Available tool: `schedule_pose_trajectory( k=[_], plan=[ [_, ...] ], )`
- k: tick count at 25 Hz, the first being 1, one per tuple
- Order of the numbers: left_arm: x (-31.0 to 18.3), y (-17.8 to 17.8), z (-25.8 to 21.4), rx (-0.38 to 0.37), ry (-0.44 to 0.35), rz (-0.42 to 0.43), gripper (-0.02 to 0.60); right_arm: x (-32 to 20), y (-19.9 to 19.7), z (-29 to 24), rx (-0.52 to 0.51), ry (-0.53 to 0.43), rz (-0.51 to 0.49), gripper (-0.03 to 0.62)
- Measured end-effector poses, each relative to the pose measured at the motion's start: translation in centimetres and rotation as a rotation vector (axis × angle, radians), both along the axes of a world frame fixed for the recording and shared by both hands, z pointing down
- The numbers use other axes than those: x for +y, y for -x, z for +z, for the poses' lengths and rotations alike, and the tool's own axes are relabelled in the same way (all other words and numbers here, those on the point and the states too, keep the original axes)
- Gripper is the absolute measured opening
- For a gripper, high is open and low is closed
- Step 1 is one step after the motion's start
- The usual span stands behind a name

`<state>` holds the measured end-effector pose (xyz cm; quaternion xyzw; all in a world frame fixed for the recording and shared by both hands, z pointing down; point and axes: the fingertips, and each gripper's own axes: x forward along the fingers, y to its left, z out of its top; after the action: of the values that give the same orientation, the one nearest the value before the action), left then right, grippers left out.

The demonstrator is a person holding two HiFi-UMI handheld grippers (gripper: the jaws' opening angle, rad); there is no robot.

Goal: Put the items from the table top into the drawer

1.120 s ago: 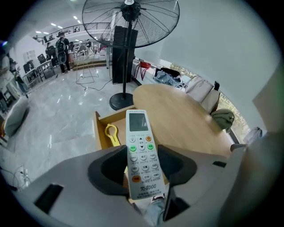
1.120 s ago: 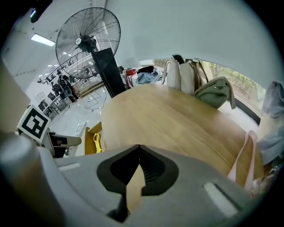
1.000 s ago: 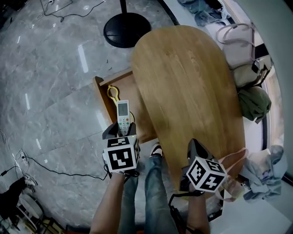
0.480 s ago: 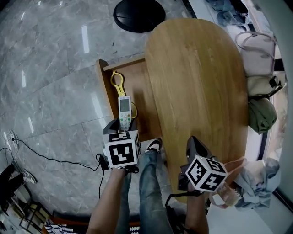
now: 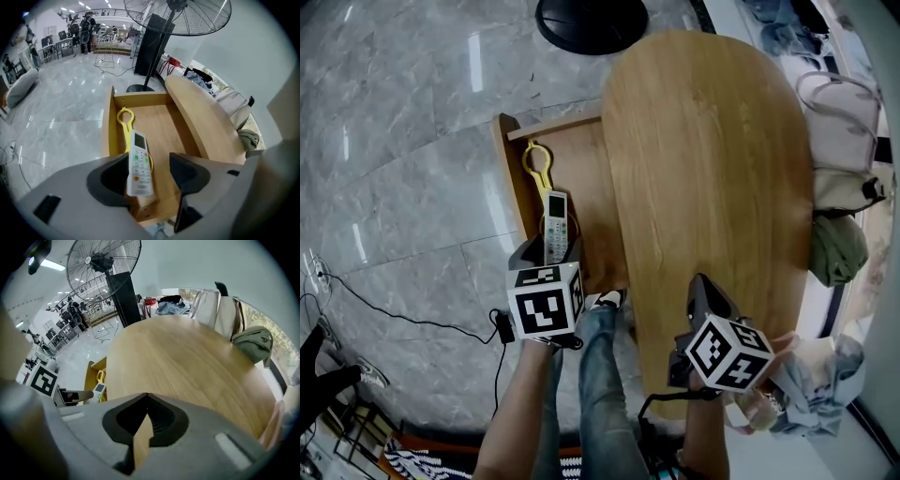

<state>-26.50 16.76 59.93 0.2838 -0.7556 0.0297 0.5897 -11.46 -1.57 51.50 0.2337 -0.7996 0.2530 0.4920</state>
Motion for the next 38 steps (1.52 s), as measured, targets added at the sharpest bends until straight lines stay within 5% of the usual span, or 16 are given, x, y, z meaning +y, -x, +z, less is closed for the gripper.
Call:
schedule_pose_trajectory(
  k=[17,38],
  plan=[
    [-1.2,-2.7,-3.0,-0.005,-0.02,0.169,0.255,0.8,-4.6,-1.7,-0.043,-0.015,0.154,0.006],
    [-8.9,-16.2,-8.4,-0.058,-0.053,0.642,0.253,1.4,-23.3,-5.7,-0.077,-0.085,0.577,0.005]
  ],
)
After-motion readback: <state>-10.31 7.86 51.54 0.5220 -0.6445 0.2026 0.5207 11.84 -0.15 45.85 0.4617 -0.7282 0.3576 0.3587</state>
